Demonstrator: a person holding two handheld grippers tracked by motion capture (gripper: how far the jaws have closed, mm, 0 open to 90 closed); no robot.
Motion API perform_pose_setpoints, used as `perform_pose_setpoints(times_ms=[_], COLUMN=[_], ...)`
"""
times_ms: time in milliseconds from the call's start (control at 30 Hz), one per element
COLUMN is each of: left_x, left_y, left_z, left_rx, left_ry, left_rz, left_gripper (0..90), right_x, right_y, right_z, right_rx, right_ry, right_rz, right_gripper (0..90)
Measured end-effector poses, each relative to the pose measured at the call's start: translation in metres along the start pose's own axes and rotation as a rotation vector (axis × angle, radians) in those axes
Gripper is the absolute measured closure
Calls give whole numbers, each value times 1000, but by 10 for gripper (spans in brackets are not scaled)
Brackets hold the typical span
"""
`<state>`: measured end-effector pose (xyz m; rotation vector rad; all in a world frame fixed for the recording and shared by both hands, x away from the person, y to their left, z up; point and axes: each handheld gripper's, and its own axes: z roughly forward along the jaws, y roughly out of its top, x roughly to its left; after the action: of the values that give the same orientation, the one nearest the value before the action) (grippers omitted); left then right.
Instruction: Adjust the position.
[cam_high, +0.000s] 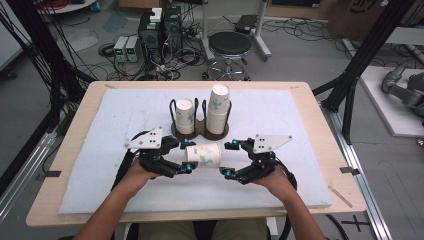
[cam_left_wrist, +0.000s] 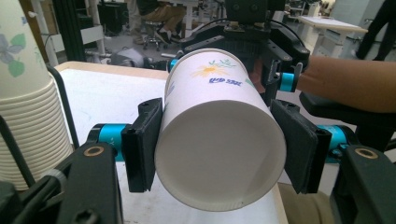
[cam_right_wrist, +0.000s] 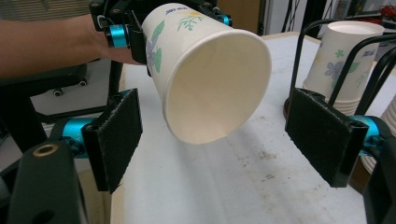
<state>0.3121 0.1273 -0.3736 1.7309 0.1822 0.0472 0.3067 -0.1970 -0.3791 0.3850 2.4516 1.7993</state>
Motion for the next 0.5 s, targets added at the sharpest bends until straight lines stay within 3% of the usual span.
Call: perform_pose_setpoints(times_ms=[500], left_x=[-5], left_y=[3], left_z=[3], left_rx=[-12], left_ry=[-50], left_rz=[20], left_gripper=[373], right_x=[-1], right_y=[0], right_z=[10], right_rx=[3], right_ry=[71], right_rz=[8], right_gripper=[195])
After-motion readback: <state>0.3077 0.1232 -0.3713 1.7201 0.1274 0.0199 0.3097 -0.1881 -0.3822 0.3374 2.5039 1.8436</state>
